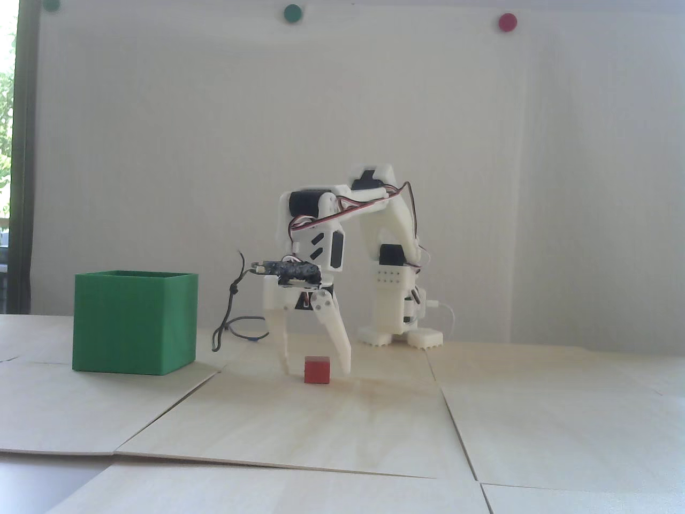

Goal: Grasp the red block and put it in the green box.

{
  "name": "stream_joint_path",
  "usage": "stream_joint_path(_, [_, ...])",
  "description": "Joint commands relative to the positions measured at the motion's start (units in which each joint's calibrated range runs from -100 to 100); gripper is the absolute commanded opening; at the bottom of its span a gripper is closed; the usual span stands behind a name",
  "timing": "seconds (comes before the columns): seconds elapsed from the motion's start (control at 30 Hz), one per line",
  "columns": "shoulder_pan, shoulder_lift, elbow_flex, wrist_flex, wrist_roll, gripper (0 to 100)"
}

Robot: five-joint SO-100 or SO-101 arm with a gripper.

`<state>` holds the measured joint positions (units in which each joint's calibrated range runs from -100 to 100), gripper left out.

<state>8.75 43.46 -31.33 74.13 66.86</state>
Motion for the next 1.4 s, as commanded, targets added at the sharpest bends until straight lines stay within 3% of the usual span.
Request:
stream_joint_path(0.0, [-1.07, -2.44, -0.08, -1.11, 0.45, 28])
stream_joint_path(0.67, [-6.94, -10.81, 9.15, 2.35, 0.08, 28])
stream_joint_path(0.83, [-5.9, -11.05, 9.06, 2.6, 0.08, 20])
stream_joint_path(0.93, [-4.61, -10.42, 8.44, 1.84, 0.08, 20])
stream_joint_path(1.13, [-4.69, -6.39, -1.05, 3.02, -0.54, 24])
stream_joint_path(1.37, [-5.25, 2.29, -23.95, 16.09, -3.93, 24])
